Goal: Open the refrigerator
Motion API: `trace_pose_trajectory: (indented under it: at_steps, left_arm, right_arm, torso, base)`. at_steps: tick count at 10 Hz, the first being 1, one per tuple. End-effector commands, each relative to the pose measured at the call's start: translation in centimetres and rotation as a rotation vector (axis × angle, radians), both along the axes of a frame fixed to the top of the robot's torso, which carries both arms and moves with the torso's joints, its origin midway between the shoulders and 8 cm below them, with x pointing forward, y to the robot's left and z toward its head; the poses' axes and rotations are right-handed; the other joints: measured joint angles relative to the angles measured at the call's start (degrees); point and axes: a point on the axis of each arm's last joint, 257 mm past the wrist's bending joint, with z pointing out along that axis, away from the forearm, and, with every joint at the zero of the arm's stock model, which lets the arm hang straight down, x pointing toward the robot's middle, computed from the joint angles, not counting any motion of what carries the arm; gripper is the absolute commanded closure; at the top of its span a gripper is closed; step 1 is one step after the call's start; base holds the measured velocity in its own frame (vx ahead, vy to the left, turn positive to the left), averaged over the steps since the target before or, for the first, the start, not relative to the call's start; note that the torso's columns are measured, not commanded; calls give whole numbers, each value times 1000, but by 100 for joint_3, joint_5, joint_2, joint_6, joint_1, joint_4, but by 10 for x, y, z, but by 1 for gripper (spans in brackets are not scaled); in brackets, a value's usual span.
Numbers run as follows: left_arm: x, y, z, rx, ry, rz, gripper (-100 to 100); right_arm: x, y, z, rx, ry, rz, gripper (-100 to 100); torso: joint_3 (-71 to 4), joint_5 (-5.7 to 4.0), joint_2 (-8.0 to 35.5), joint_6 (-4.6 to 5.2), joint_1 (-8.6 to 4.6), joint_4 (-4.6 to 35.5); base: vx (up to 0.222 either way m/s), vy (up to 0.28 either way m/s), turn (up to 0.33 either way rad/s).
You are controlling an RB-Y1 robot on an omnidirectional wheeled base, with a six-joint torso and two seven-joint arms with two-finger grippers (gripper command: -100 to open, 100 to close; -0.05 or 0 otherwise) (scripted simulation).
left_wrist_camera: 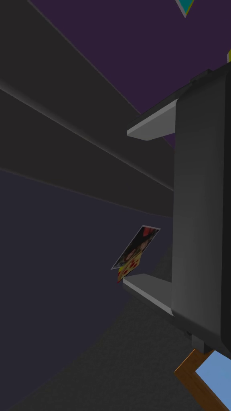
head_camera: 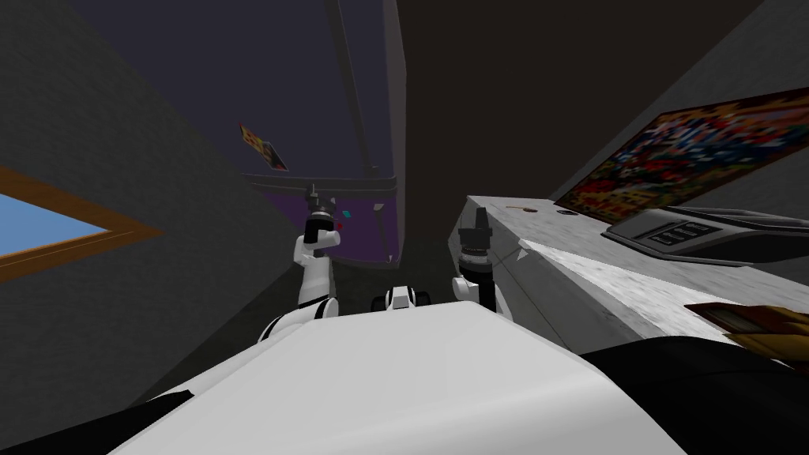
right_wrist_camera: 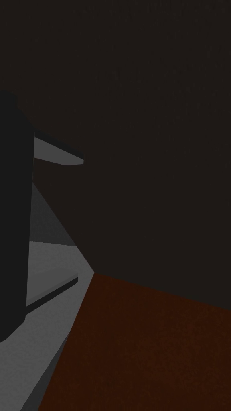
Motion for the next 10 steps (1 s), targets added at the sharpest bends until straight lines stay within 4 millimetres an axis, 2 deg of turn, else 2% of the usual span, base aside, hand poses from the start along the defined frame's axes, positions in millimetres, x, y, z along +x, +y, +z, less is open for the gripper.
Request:
trace_pose_trajectory:
  at_steps: [1,2,3,4,5,6,7,8,9,10]
  left_arm:
    - [18,0,7,-47,13,-11,-100]
    - [27,6,-1,-85,43,-8,-100]
    - [32,1,9,-88,29,-19,-100]
    - [41,7,2,-125,58,-16,-100]
    - [46,1,11,-128,47,-27,-100]
    - [56,6,3,-167,79,-27,-100]
    - [59,-1,17,-167,60,-39,-100]
    - [69,3,7,-206,95,-38,-100]
    - [72,-2,20,-206,76,-50,-100]
    - [82,-1,12,-245,110,-53,-100]
  right_arm:
    - [0,0,0,0,0,0,0]
    - [0,0,0,0,0,0,0]
    - [0,0,0,0,0,0,0]
    - [0,0,0,0,0,0,0]
    - [0,0,0,0,0,0,0]
    - [0,0,0,0,0,0,0]
    - [0,0,0,0,0,0,0]
    - [0,0,0,0,0,0,0]
    - [0,0,0,0,0,0,0]
    - [0,0,0,0,0,0,0]
  torso:
    - [4,-1,8,1,-7,1]
    - [1,-1,0,0,0,1]
    - [-2,0,-3,1,-3,-2]
    - [-2,0,-4,1,0,-2]
    - [2,0,4,0,-3,0]
    - [2,1,3,0,5,1]
    - [2,3,4,0,5,0]
    - [0,0,-1,0,-3,0]
    - [-1,-2,-2,1,-12,-2]
    - [-2,-2,-4,1,-5,-1]
  base:
    - [-59,-66,0]
    - [-51,-74,-7]
    - [-49,-69,0]
    - [-71,-77,-5]
    - [-64,-55,0]
    - [-69,-48,-4]
    - [-56,-61,-1]
    - [-57,-87,-1]
    - [-47,-76,1]
    - [-53,-83,-2]
